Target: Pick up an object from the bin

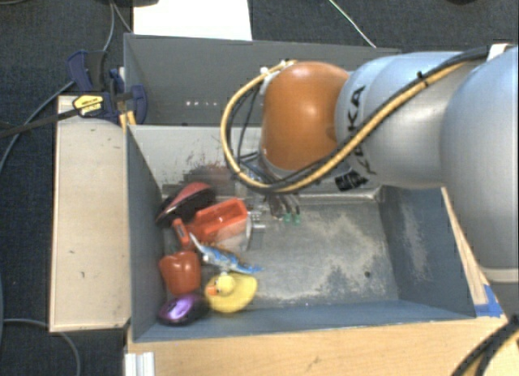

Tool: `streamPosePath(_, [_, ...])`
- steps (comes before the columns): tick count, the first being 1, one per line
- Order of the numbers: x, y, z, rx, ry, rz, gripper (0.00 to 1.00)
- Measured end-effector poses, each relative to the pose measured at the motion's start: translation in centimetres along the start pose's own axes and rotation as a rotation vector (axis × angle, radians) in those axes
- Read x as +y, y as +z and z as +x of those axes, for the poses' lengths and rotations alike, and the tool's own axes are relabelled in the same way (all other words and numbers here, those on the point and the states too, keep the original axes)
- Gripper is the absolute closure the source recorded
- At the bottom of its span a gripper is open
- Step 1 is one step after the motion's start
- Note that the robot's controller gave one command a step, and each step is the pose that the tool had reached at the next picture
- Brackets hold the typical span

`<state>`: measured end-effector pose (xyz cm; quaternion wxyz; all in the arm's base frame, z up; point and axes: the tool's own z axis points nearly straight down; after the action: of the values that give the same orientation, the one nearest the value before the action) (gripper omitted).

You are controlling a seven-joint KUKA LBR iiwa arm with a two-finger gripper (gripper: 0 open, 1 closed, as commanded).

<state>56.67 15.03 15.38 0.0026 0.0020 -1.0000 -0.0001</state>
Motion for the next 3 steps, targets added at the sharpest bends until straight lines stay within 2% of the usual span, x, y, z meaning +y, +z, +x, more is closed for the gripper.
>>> streamPosePath(1, [-0.1,-0.5,-0.2,-0.008,0.005,-0.001,0.0])
streamPosePath(2, [1.6,6.1,-2.1,-0.024,-0.188,0.0,0.0])
streamPosePath(3, [1.3,5.0,-1.3,-0.008,-0.215,-0.001,0.0])
